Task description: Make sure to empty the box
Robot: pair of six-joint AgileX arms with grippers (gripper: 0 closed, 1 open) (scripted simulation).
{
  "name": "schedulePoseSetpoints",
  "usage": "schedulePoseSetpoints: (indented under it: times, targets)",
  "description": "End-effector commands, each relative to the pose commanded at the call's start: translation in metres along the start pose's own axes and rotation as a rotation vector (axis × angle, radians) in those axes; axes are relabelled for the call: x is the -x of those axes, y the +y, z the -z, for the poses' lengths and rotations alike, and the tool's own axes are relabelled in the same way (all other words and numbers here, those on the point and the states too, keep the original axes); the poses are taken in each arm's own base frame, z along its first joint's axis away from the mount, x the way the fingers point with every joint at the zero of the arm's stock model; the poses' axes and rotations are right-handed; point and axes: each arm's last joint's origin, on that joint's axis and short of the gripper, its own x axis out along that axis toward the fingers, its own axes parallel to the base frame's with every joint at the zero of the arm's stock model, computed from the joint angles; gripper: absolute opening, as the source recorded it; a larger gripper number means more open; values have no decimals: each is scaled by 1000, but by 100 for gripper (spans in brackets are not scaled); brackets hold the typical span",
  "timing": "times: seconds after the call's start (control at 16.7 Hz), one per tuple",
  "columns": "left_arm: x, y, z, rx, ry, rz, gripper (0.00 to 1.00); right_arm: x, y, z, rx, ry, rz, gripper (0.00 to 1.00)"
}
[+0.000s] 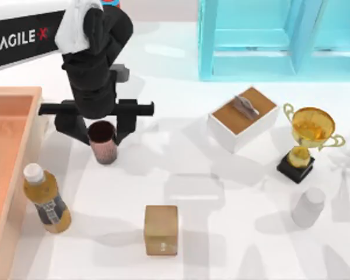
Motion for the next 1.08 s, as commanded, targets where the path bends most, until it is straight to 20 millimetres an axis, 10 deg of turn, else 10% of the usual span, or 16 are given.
schedulePoseSetpoints:
  times: [0.72, 1.08]
  targets:
    - [0, 0, 0, 0, 0, 0, 98, 0, 0, 0, 0, 0, 0, 100]
    - [0, 0, 0, 0, 0, 0, 100, 0, 0, 0, 0, 0, 0, 100]
